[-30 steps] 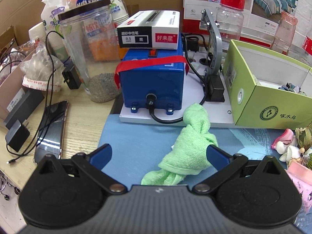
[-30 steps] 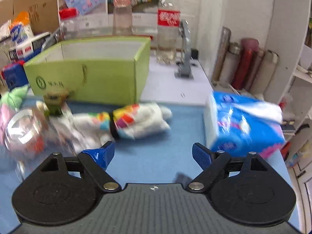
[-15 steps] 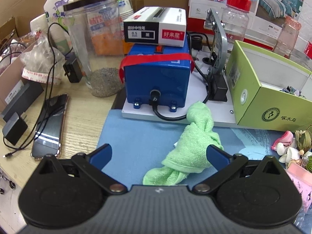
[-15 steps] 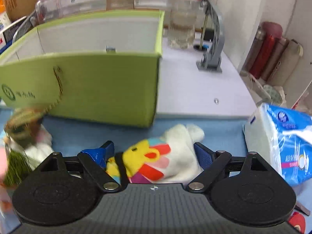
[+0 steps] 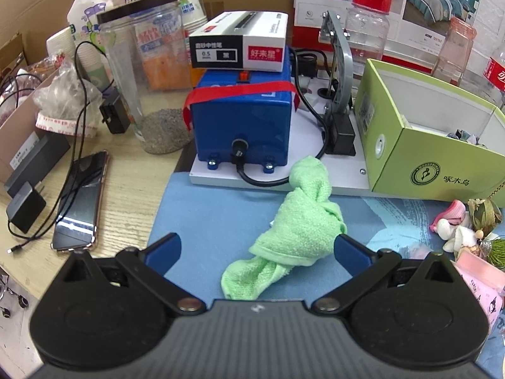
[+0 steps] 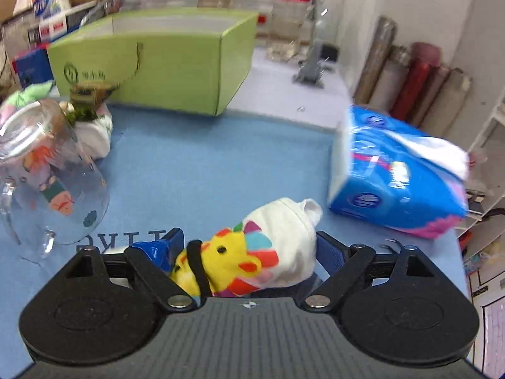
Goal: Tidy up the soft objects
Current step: 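Grasp the green towel with the left tool while the right tool grasps the cartoon sock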
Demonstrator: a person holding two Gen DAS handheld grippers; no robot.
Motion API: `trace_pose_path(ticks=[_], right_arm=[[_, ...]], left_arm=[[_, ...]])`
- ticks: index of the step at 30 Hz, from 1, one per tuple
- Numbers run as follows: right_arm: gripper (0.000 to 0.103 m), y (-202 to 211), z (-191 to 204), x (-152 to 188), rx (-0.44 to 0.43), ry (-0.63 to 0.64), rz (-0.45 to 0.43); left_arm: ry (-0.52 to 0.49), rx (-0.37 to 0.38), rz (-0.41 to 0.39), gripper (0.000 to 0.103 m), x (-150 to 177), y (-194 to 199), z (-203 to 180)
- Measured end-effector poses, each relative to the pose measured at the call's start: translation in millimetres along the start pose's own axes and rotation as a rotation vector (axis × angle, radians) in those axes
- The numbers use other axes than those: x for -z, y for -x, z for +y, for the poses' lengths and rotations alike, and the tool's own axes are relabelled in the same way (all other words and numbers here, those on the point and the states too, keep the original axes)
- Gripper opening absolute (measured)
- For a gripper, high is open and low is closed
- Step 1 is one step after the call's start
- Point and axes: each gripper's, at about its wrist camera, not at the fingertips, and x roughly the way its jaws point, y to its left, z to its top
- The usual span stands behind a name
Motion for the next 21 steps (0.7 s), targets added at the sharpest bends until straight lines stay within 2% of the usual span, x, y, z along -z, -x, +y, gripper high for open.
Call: trace_pose_path(ticks=[3, 7, 9, 13, 18, 21], right_arm=[[0.076, 31.3, -5.2, 20.4, 0.024, -0.196, -0.064], [0.076, 37.8, -2.8, 54.3, -0.059, -0.433, -0.057], [0.076, 26.8, 4.6, 49.5, -0.103, -0.440, -0.036], [0.076, -8.4, 8.5, 18.8, -0.094, -0.404, 0.029], [0.078, -45.3, 13.7, -23.5, -0.110, -0.315, 0.037], [0.076, -46.4, 14.8, -32.4, -0.084, -0.292, -0.012]], left_arm=[[0.010, 0.011, -0.009, 0.102, 1.3, 1.1, 2.4], [0.012, 0.019, -0.003, 0.102, 0.7, -4.0, 4.8], [0.007, 0.019, 0.003, 0.102, 0.5, -7.0, 5.6], [0.013, 0.024, 0.000, 0.102, 5.2, -6.2, 14.6], [0.030, 0.017, 0.013, 0.102, 6.3, -5.2, 27.6], [0.057, 0.027, 0.021, 0.102, 3.5, -5.7, 33.7]])
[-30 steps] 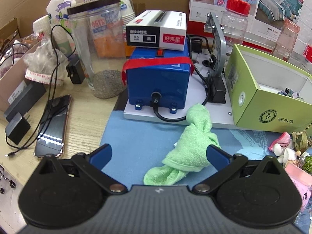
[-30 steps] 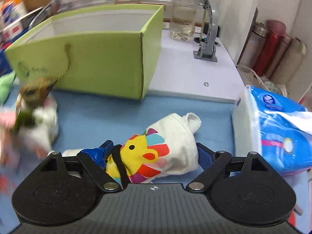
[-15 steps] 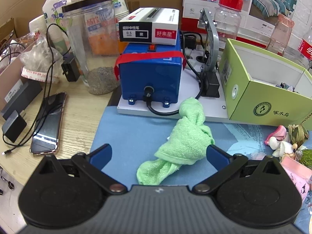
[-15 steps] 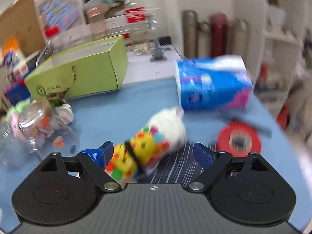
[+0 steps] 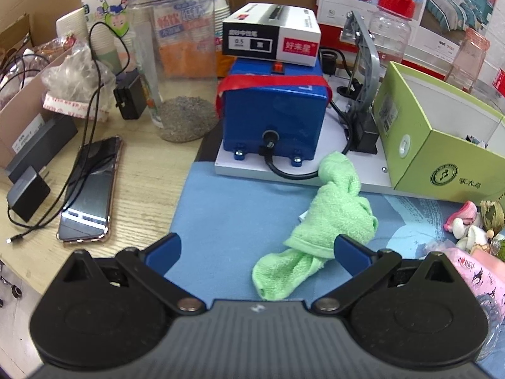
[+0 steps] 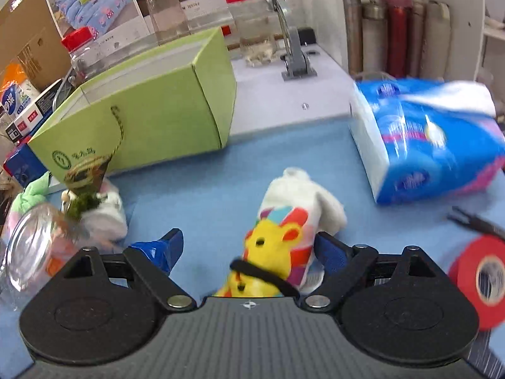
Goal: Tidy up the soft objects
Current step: 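Grasp the green towel with the left tool while the right tool grasps the cartoon sock, then carry the towel and sock into the green box and open both tools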
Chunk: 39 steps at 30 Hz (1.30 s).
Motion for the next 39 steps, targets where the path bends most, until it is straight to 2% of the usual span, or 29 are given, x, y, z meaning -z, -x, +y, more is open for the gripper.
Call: trace_pose_path(ticks=[4, 6, 10, 13, 17, 20, 23, 26, 29, 31, 32, 33, 36, 39], right_arm=[[0.077, 6.3, -8.1, 10.8, -0.011, -0.054, -0.037], [0.077, 10.4, -16.0, 21.4, -0.024, -0.087, -0.034], [0.077, 18.5, -17.1, 33.9, 0.002, -0.090, -0.053], [0.077, 23.0, -11.3, 43.2, 0.005, -0.099, -0.072], [0.077, 20.3, 11.9, 56.7, 0.086, 0.013, -0.095], [0.078, 15.2, 21.4, 63.2, 0.145, 0.073, -0.114], [0.079, 13.0, 22.5, 68.0, 0.164, 0.105, -0.143], [0.080, 13.7, 17.6, 67.5, 0.178, 0.096, -0.150], [0.079, 14.0, 17.6, 66.5, 0.179, 0.087, -0.154], [0.073, 15.2, 16.7, 67.9, 0.169, 0.094, -0.171], [0.058, 18.1, 15.6, 69.2, 0.140, 0.089, -0.185], [0.023, 20.9, 13.6, 69.2, 0.117, 0.079, -0.197], [0.014, 22.9, 6.8, 65.6, 0.072, 0.056, -0.185], [0.012, 32.0, 10.1, 63.5, 0.054, 0.087, -0.201]], left_arm=[[0.018, 0.071, 0.032, 0.102, -8.5, -11.6, -8.6], [-0.026, 0.092, 0.033, 0.102, -13.8, -18.2, -21.3], [-0.111, 0.072, 0.030, 0.102, -21.8, -33.3, -46.0], [-0.122, 0.071, 0.059, 0.102, -22.9, -50.9, -55.0], [-0.104, 0.067, 0.111, 0.102, -19.7, -74.1, -58.0], [-0.121, 0.032, 0.092, 0.102, -17.7, -77.7, -58.4], [-0.116, 0.032, 0.079, 0.102, -16.2, -78.1, -53.4], [-0.114, 0.038, 0.070, 0.097, -15.1, -76.1, -50.1], [-0.110, 0.053, 0.047, 0.075, -13.3, -67.5, -47.5], [-0.106, 0.059, 0.040, 0.045, -12.4, -59.9, -46.8], [-0.092, 0.067, 0.046, 0.044, -12.2, -56.3, -45.3], [-0.071, 0.084, 0.050, 0.042, -12.4, -54.4, -42.3], [-0.033, 0.085, 0.051, 0.040, -12.0, -48.9, -35.3], [-0.019, 0.095, 0.032, 0.040, -10.0, -30.9, -27.2]])
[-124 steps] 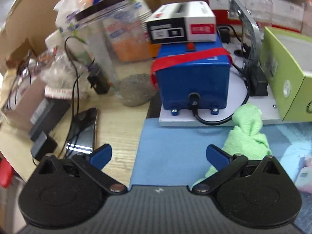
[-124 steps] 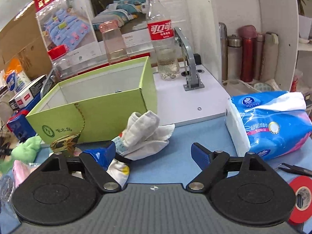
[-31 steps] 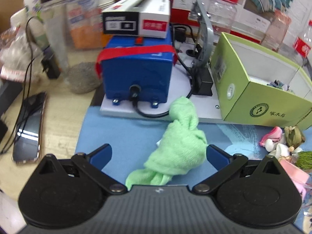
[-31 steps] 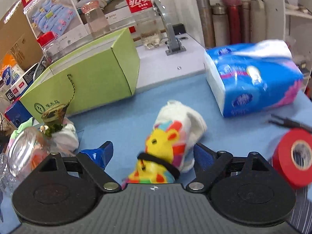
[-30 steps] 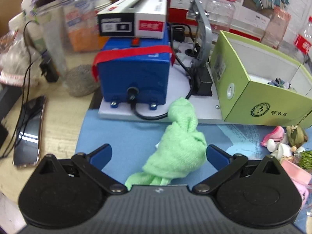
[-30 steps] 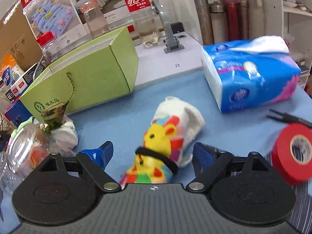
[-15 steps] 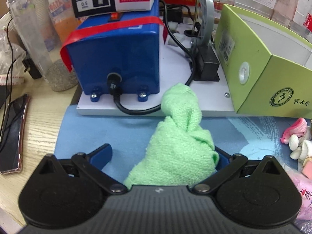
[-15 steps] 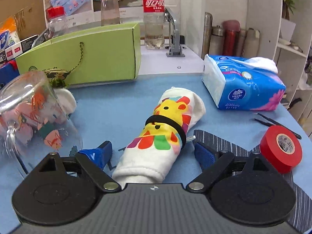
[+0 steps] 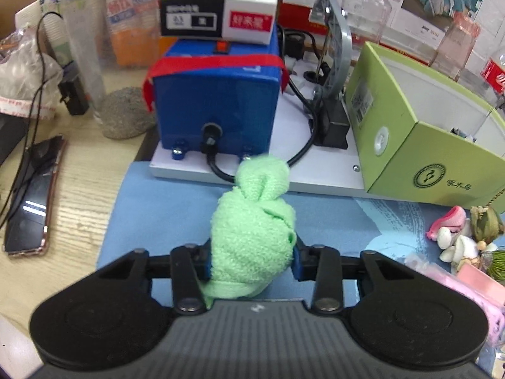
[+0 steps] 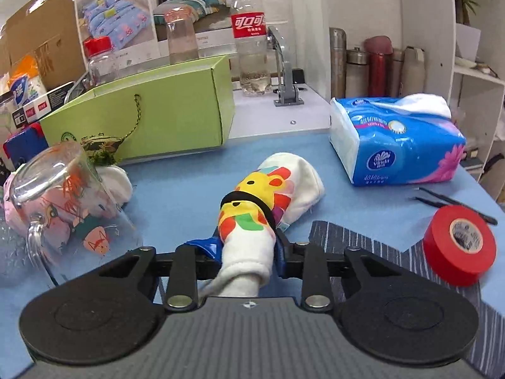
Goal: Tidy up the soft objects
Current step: 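Carry the towel and sock into the green box and open both tools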
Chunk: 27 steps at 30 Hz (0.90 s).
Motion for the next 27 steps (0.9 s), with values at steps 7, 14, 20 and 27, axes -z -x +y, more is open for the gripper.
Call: trace_pose_path(ticks=[7, 14, 20, 27], right_arm=[[0.012, 37.1, 5.6, -37.9, -0.105, -0.003, -0.151], [0.013, 11.0, 25.9, -111.6, -0.160, 0.099, -0.218], [0.013, -52.2, 37.6, -171.3, -0.200, 0.165, -0.172], [0.020, -124.6, 58.2, -188.4, -0.255, 0.215, -0.034]], left_arm=[[-0.024, 0.032, -0.096, 0.040, -20.2, 54.8, -8.8], [-0.112, 0.103, -0.164, 0.040, -80.1, 67.0, -65.8], [-0.175, 0.140, -0.160, 0.040, -125.6, 40.8, -120.0], [-0.235, 0.170, -0.095, 0.048, -140.0, -14.0, -162.6]])
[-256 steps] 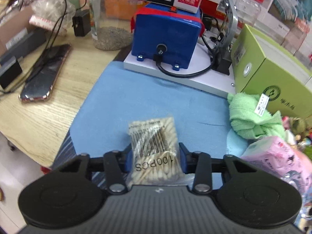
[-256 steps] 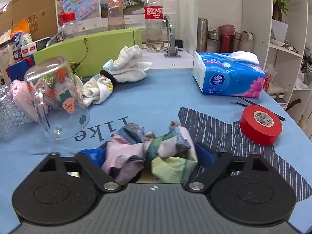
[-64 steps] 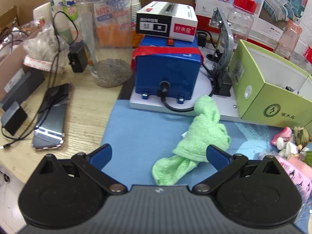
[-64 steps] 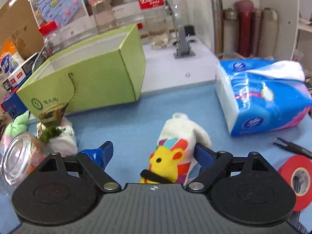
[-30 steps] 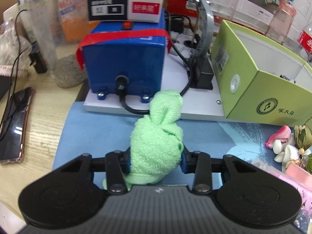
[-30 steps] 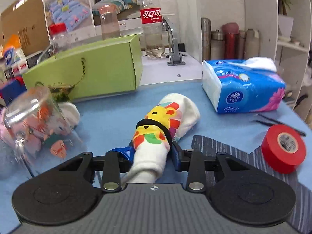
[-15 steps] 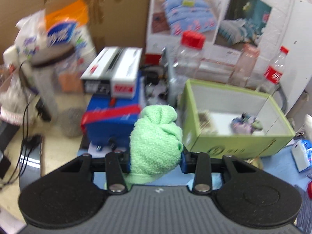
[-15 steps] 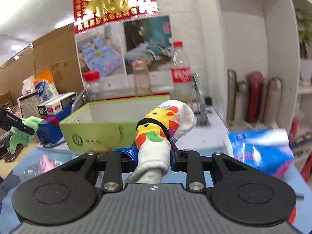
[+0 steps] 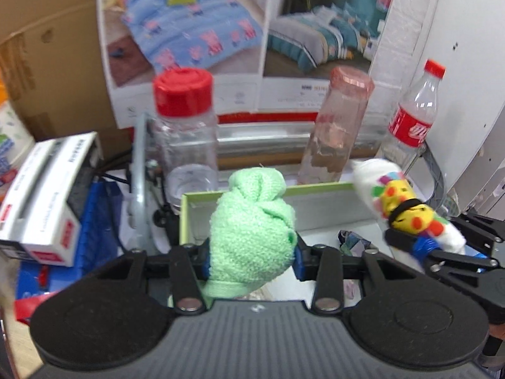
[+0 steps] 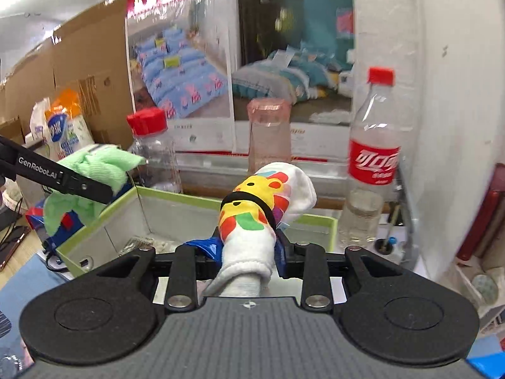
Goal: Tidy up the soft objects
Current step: 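Carry the towel and sock into the green box and open both tools, then move the right tool toward the green tasseled ornament while the left tool heads to the pink pouch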
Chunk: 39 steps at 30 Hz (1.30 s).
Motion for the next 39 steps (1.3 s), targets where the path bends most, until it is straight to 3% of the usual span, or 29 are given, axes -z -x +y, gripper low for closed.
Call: trace_pose_path(ticks=[3, 6, 12, 18, 23, 26, 34, 39], right_arm=[[0.022, -24.8, 1.7, 6.7, -0.040, -0.008, 0.093], [0.027, -34.8, 1.1, 11.9, -0.064, -0.043, 0.161], [0.040, 0.0, -1.7, 2.7, -0.055, -0.099, 0.014], [0.049, 35.5, 0.3, 10.0, -0.052, -0.122, 0.013], [0.052, 63.2, 2.2, 26.0, -0.028, -0.150, 0.012], [0.053, 78.2, 5.0, 36.1, -0.011, -0.166, 0.021], [0.054, 107.9, 7.8, 63.5, 0.016, -0.213, 0.040], [0.055, 111.0, 10.8, 76.5, 0.011, -0.226, 0.053]], left_arm=[[-0.028, 0.004, 0.007, 0.076, 5.4, -14.5, -8.5], [-0.043, 0.010, -0.001, 0.076, 7.8, -14.2, -14.4], [-0.060, -0.021, -0.040, 0.079, 16.1, 6.9, -23.1], [-0.066, -0.015, -0.075, 0.080, 36.8, 43.6, -31.1], [-0.063, -0.016, -0.100, 0.084, 59.7, 74.0, -31.8], [-0.054, -0.020, -0.114, 0.103, 73.3, 87.7, -29.9], [-0.040, -0.069, -0.122, 0.103, 118.8, 116.1, -13.4], [0.029, -0.121, -0.085, 0.102, 157.2, 124.5, 18.1]])
